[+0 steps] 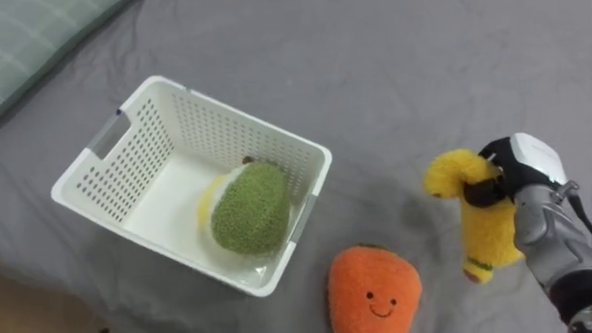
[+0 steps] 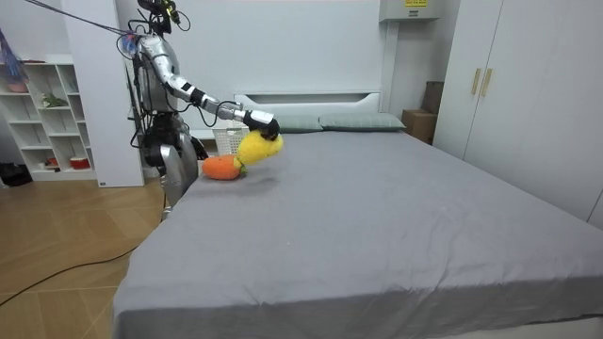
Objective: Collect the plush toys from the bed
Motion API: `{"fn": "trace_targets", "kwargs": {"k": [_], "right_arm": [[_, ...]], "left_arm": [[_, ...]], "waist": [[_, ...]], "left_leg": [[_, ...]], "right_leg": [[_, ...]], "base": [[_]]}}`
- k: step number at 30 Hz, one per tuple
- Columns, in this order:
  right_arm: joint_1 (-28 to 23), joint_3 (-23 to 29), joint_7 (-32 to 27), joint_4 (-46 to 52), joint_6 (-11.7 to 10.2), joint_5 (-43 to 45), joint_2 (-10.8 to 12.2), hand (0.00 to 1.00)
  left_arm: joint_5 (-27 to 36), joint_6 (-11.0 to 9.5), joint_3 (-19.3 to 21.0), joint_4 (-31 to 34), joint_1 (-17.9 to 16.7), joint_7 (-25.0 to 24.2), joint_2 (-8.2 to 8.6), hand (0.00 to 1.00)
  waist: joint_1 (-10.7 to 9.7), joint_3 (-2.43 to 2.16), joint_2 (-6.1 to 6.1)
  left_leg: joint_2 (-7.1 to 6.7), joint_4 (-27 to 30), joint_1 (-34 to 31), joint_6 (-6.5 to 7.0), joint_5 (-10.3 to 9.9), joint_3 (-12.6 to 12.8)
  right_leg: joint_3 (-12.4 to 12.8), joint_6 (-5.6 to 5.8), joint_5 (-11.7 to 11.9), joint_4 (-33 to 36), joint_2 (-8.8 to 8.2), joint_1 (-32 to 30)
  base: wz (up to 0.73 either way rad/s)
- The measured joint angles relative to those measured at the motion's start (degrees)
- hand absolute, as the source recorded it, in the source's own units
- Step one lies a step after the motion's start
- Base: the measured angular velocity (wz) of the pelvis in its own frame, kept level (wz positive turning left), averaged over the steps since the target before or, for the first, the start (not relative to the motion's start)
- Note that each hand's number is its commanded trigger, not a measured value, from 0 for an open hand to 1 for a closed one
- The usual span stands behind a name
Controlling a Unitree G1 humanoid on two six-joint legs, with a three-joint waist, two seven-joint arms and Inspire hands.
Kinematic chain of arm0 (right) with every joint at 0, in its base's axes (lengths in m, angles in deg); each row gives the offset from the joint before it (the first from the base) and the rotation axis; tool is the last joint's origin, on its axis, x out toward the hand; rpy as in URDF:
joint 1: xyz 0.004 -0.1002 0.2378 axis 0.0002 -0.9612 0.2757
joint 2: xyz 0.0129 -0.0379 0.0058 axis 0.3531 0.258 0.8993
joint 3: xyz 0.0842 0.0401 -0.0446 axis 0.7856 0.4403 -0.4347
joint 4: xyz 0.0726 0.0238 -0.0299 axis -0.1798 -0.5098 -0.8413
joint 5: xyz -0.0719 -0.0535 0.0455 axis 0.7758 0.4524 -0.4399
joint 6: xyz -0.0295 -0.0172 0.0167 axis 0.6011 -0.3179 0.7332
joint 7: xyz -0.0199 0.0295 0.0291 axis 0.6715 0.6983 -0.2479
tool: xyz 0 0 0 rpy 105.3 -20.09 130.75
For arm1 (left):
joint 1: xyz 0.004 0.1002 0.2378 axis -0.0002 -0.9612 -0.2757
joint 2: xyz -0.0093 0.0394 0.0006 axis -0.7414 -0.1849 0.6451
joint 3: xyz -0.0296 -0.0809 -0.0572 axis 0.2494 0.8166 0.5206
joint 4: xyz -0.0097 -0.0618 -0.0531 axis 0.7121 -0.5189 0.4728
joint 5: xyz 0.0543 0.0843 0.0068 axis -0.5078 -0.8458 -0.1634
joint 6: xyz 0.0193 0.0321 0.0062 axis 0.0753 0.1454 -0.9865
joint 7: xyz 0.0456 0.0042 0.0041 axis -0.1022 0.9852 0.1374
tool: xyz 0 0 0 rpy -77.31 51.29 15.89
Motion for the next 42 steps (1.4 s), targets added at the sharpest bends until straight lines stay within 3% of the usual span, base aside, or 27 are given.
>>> {"fn": "trace_targets", "kwargs": {"k": [4, 10, 19, 29, 42], "right_arm": [[-1.24, 0.24, 0.07, 6.35, -0.26, -0.06, 0.00, 1.00], [-7.07, 3.55, 3.08, 22.18, -0.29, 0.08, 0.01, 1.00], [-10.00, 5.32, 9.32, 36.03, 0.20, 1.04, 0.04, 1.00], [-10.00, 6.51, 10.01, 43.36, 0.49, 0.73, 1.02, 1.00], [-9.75, 6.51, 11.23, 54.92, 1.55, 0.43, 2.85, 1.00]], "left_arm": [[-0.21, -0.13, 0.07, 0.27, -0.41, -0.02, 0.04, 0.00], [-0.55, 0.04, 3.08, 1.14, -1.45, 0.26, 1.07, 0.00], [-0.55, 0.29, 5.64, 1.78, -1.73, 2.03, 3.49, 0.00], [-0.54, 1.26, 6.21, 1.79, -2.07, 2.01, 3.25, 0.00], [-1.96, 1.19, 6.22, 2.46, -2.60, 0.71, 3.05, 0.00]], "waist": [[-1.06, 0.00, 0.03], [-1.72, -0.31, 0.70], [-2.92, -0.28, 0.87], [-2.69, -0.19, 0.72], [-2.39, -0.13, 0.47]], "left_leg": [[0.04, -0.52, 2.50, -0.02, -0.02, 0.18], [0.11, -0.86, 4.01, 0.01, -0.05, 1.36], [0.15, -1.71, 7.06, 0.01, -0.12, 2.45], [0.48, -1.63, 8.70, -0.19, -0.60, 3.43], [0.60, -1.61, 8.78, -0.46, -0.78, 2.82]], "right_leg": [[0.81, 0.00, 0.00, -0.08, 0.15, 2.01], [2.66, 0.13, 0.09, 0.00, 0.37, 2.85], [3.96, 0.15, 0.08, -0.02, 0.54, 4.78], [5.35, 0.14, 0.02, -0.10, 1.04, 6.24], [4.89, 0.17, -0.16, -1.17, 1.28, 6.99]], "base": [[-0.08], [-0.11], [-0.07], [-0.06], [0.02]]}}
